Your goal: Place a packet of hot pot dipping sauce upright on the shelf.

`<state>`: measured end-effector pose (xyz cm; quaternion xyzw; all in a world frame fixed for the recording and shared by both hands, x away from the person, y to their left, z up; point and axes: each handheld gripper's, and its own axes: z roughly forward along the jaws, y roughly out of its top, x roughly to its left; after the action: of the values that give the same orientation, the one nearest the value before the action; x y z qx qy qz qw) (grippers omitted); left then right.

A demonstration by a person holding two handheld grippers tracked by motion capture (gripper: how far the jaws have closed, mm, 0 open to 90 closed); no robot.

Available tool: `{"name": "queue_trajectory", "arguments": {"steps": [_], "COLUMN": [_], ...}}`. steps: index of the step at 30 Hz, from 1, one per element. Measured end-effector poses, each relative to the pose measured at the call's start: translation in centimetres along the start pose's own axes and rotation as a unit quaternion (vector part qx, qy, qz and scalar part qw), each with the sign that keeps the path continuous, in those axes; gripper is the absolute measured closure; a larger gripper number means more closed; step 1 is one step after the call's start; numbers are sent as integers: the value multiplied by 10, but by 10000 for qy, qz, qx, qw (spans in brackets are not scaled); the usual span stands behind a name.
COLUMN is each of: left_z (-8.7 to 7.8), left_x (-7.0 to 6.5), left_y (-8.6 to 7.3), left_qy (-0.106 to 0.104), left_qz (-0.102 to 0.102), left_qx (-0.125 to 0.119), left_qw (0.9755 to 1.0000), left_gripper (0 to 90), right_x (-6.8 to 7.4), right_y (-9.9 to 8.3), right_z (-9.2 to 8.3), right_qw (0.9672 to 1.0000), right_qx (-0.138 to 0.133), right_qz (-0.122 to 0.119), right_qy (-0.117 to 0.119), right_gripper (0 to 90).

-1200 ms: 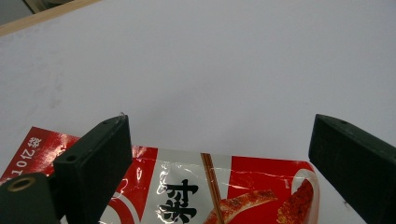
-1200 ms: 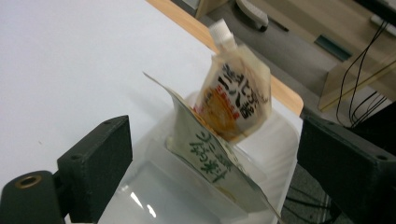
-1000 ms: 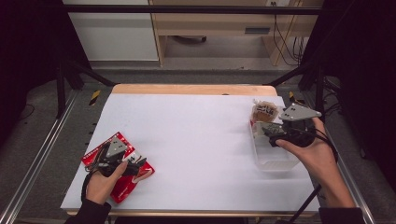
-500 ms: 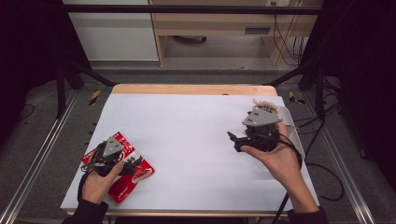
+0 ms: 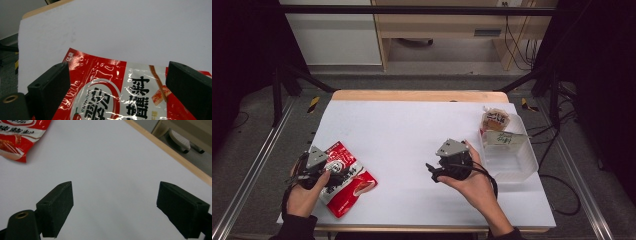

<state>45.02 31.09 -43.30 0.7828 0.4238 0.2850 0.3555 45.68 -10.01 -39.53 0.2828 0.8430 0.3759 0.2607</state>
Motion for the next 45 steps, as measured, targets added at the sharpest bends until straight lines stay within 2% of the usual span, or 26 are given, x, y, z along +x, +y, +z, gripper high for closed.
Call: {"name": "queue_trajectory", "arguments": {"steps": [7, 10, 12, 16, 19, 26, 31, 34, 37, 40, 45], "left_z": [-6, -12, -18, -25, -26, -31, -38, -38, -36, -32, -26], "left_x": [9, 14, 19, 28, 35, 40, 44, 51, 59, 64, 69], "left_y": [-6, -11, -16, -24, -27, -35, -45, -51, -56, -60, -61], "left_qy": [150, 288, 360, 441, 424, 440, 577, 491, 498, 411, 293], "left_qz": [-68, -63, -149, -175, -219, 32, 184, 13, -82, -207, -293], "left_qx": [-8, 45, 49, 125, 128, 198, 302, 272, 350, 384, 465], "left_qw": [9999, 9996, 9992, 9988, 9988, 9988, 9977, 9984, 9981, 9982, 9981], "left_gripper": [58, 59, 59, 57, 57, 55, 58, 66, 83, 89, 105], "right_x": [10, 11, 11, 12, 16, 25, 24, 24, 25, 26, 26], "right_y": [-23, -32, -38, -47, -50, -51, -53, -53, -53, -54, -55], "right_z": [20, 23, 22, 25, 29, 34, 35, 35, 37, 38, 40], "right_qw": [9997, 9993, 9990, 9983, 9983, 9985, 9982, 9982, 9980, 9978, 9974], "right_qx": [102, 129, 132, 176, 259, 351, 418, 424, 472, 528, 616], "right_qz": [179, 322, 404, 536, 500, 382, 400, 391, 374, 336, 291], "right_qy": [91, 129, 122, 115, 143, 194, 177, 178, 189, 202, 223], "right_gripper": [139, 139, 139, 140, 141, 139, 140, 141, 141, 141, 142]}}
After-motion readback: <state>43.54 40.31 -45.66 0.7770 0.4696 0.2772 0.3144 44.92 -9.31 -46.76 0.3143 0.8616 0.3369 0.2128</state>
